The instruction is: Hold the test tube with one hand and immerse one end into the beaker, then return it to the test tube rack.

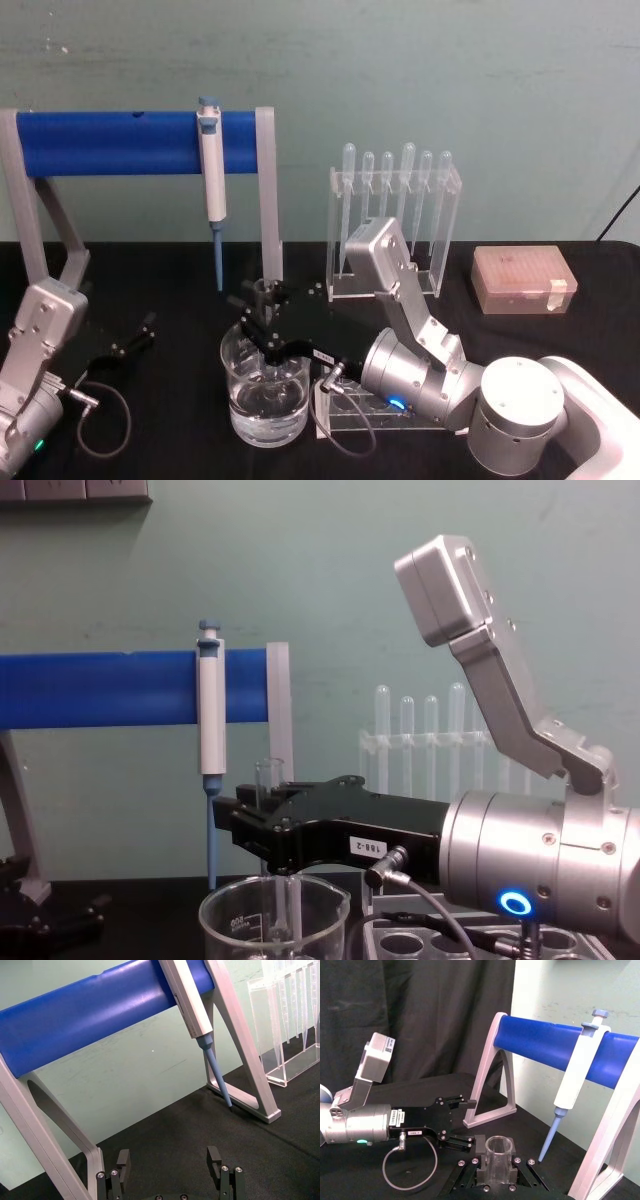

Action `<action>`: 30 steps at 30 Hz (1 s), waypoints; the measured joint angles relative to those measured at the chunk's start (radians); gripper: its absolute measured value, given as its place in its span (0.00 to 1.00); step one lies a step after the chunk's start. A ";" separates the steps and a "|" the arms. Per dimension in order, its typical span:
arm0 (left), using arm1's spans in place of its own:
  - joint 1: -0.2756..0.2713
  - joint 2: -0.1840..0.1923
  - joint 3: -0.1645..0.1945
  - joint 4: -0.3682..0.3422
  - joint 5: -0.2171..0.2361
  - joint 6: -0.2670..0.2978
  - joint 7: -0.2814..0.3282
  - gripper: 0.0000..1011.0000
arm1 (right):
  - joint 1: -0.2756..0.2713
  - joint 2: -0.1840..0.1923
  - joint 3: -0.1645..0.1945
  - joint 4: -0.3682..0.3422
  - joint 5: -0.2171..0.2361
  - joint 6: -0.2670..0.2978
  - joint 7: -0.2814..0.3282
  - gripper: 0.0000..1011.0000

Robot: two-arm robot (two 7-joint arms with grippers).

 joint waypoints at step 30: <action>0.000 0.000 0.000 0.000 0.000 0.000 0.000 0.99 | 0.000 0.000 0.000 0.000 0.000 0.000 0.000 0.21</action>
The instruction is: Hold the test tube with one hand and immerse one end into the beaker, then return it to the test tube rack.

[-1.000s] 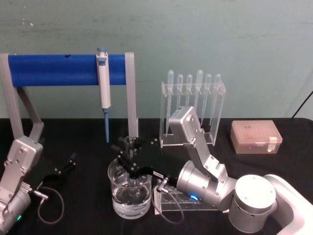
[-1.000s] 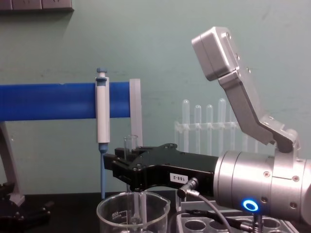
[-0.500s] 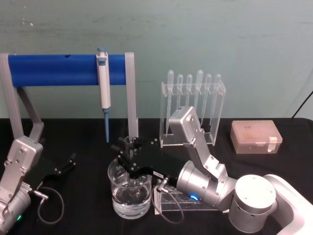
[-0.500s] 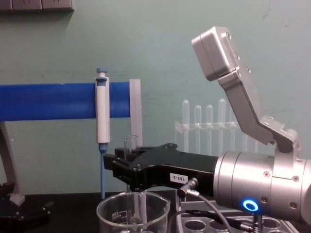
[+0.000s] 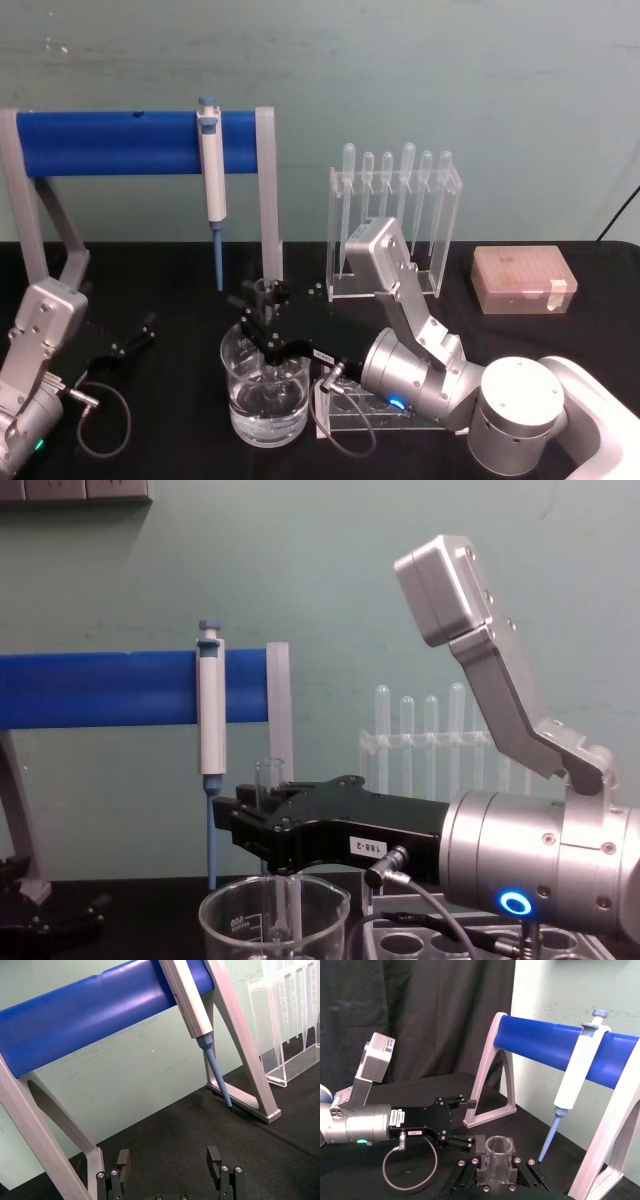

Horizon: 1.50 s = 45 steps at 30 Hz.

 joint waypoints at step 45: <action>0.000 0.000 0.000 0.000 0.000 0.000 0.000 0.99 | 0.000 0.000 0.000 0.000 0.000 0.000 0.000 0.21</action>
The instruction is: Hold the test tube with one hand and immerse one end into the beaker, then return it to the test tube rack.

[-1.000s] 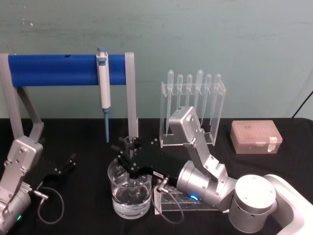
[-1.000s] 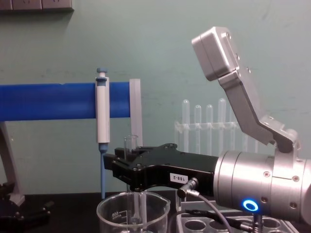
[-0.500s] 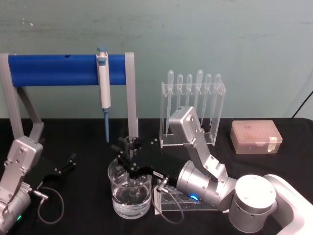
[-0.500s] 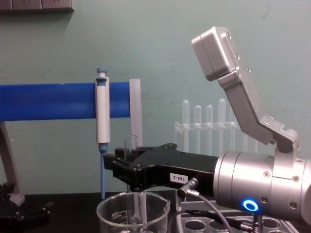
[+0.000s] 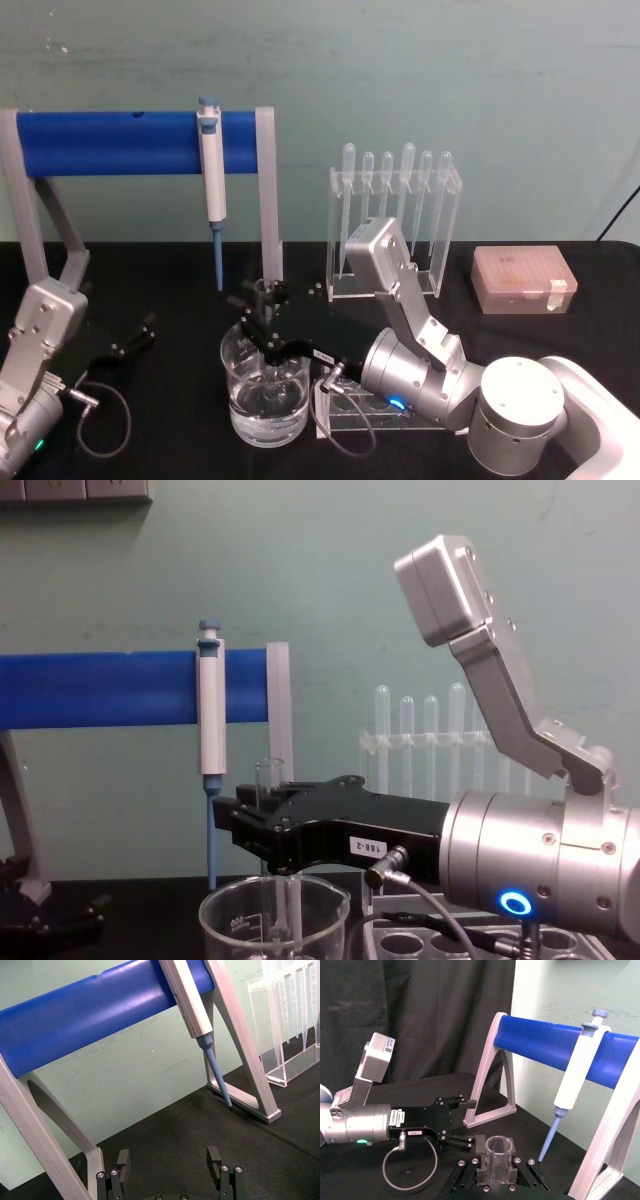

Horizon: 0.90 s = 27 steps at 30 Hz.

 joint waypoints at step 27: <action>0.000 0.000 0.000 0.000 0.000 0.000 0.000 0.99 | 0.000 0.000 0.000 0.000 0.000 0.000 0.000 0.21</action>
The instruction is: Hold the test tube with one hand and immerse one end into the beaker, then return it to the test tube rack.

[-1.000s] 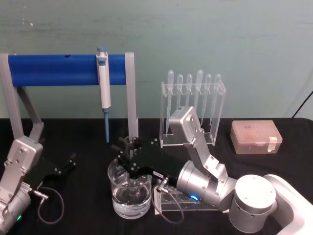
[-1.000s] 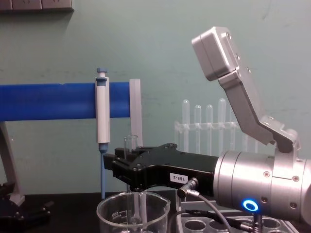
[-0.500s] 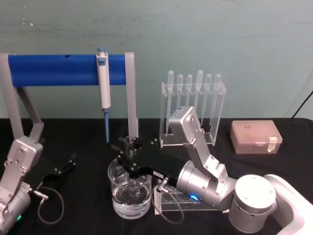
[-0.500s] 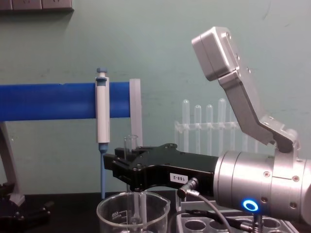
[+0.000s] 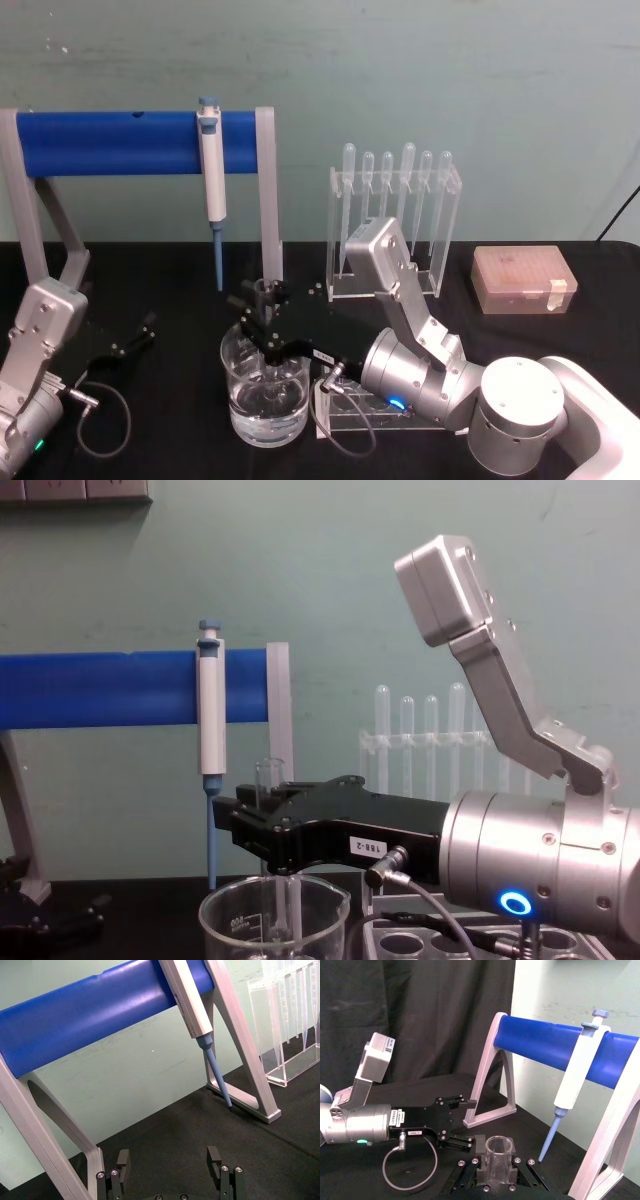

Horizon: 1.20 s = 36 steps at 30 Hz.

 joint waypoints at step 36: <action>0.000 0.000 0.000 0.000 0.000 0.000 0.000 0.99 | 0.000 0.000 0.000 0.000 0.000 0.000 0.000 0.21</action>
